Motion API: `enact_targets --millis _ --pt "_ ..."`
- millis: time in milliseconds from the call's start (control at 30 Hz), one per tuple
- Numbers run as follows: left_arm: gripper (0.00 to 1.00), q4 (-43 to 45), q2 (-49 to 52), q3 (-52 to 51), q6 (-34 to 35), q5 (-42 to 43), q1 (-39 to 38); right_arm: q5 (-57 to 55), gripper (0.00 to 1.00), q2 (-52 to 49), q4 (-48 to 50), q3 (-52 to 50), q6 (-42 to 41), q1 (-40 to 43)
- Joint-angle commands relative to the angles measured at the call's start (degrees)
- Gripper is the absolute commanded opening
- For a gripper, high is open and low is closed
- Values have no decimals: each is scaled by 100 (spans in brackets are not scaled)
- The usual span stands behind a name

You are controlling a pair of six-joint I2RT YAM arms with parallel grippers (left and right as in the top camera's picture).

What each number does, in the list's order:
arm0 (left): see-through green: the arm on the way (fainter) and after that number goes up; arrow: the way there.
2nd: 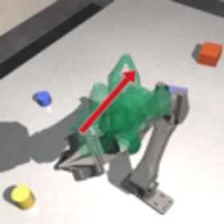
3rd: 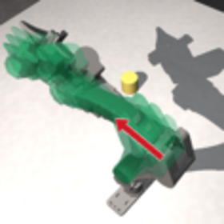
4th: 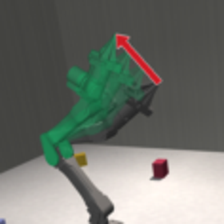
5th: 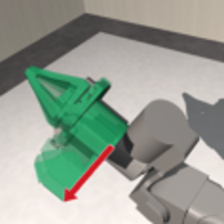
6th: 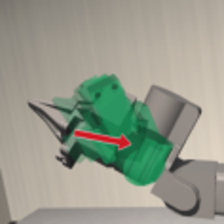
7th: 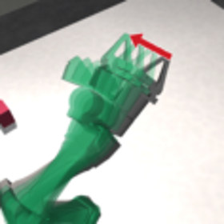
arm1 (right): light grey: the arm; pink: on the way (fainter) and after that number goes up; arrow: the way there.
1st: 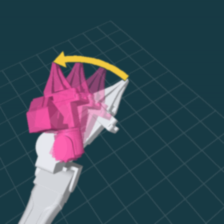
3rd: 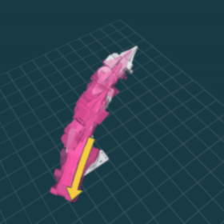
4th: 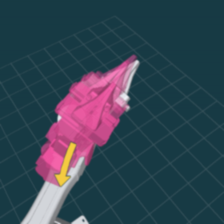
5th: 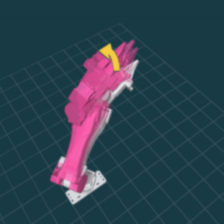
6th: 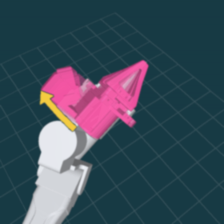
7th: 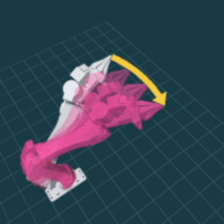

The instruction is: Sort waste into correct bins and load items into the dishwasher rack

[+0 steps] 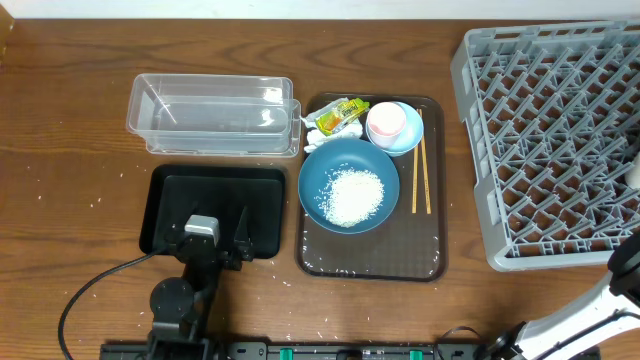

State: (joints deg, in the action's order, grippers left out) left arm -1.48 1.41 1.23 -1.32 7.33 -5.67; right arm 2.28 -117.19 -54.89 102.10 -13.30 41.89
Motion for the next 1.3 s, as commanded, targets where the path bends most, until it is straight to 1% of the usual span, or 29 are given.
enact_targets --millis 0,133,233,300,400,433,467,533,567,600,633,667,700,767,867,900,1000,1067,1167,1200,1267 --pt "90 -188 -4 -101 -15 81 31 -957 1 295 -188 -9 -540 251" --pt "90 -188 -4 -101 -17 81 31 -1128 1 772 -286 -9 -695 330" --pt "90 -188 -4 -101 -15 81 31 -879 1 1139 -275 -9 -702 308" --pt "90 -188 -4 -101 -15 81 31 -306 1 1375 -254 -9 -647 269" --pt "90 -188 -4 -101 -17 81 31 1537 2 1681 -175 -9 -203 149" --pt "90 -188 -4 -101 -15 81 31 2396 8 1757 -133 -9 66 74" --pt "90 -188 -4 -101 -15 81 31 3263 18 1812 -105 -9 302 -33" --pt "90 -188 -4 -101 -15 81 31 4586 42 1867 -81 -9 647 -297" --pt "90 -188 -4 -101 -15 81 31 5097 57 1873 -59 -9 903 -511" --pt "90 -188 -4 -101 -15 81 31 5327 71 1873 -59 -9 1115 -767" --pt "90 -188 -4 -101 -15 81 31 5261 79 1869 -66 -11 1248 -1062" --pt "90 -188 -4 -101 -17 81 31 4909 81 1856 -70 -11 1329 -1443" --pt "90 -188 -4 -101 -15 81 31 4450 81 1829 -61 -11 1316 -1757" --pt "90 -188 -4 -101 -17 81 31 3185 80 1749 7 -11 1154 -2500" --pt "90 -188 -4 -101 -15 83 31 1054 77 1462 227 -11 492 -3696" --pt "90 -188 -4 -101 -17 81 31 686 75 1322 343 -11 459 -4089" --pt "90 -188 -4 -101 -17 81 31 321 75 903 723 -4 457 -5014" --pt "90 -188 -4 -101 -17 81 31 190 72 533 868 125 431 -5569" --pt "90 -188 -4 -101 -15 81 31 -4 70 -50 684 608 435 -6061" --pt "90 -188 -4 -101 -15 81 31 -98 69 -234 568 800 435 -6175" --pt "90 -188 -4 -101 -15 81 31 -426 59 -629 306 1231 435 -6415"
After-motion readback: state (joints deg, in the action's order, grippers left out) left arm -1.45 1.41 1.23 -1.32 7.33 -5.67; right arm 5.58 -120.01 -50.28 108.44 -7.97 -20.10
